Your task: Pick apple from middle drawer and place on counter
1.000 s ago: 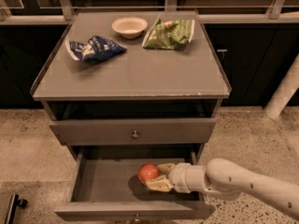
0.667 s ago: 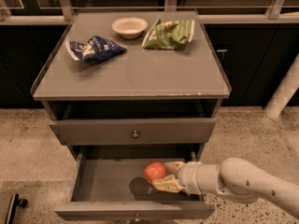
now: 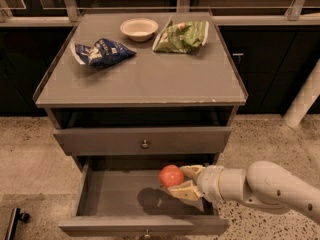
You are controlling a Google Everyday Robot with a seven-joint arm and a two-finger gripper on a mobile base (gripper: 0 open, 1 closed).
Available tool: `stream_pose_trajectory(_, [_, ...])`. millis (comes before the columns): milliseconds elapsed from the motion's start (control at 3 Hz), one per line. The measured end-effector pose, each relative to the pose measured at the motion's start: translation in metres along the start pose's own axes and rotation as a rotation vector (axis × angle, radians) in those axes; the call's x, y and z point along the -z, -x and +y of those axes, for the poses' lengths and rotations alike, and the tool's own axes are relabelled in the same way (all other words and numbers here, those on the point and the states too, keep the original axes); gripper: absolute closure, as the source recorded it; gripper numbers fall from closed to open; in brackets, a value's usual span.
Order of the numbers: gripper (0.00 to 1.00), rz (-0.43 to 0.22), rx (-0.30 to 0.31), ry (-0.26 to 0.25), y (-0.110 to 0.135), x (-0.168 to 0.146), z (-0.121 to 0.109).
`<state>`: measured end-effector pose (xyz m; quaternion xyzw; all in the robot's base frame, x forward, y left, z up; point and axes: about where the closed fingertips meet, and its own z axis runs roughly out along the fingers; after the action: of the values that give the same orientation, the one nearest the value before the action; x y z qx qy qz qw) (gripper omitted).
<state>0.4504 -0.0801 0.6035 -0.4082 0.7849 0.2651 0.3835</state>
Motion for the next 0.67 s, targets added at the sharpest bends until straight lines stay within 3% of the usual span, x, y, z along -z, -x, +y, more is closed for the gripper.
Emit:
stream_pose_trajectory(333, [1.00,0.011,0.056,0.032,0.027,0.014,0.005])
stream_pose_trajectory(667, [1.00,0.057,0.149,0.031,0.074,0.046,0.014])
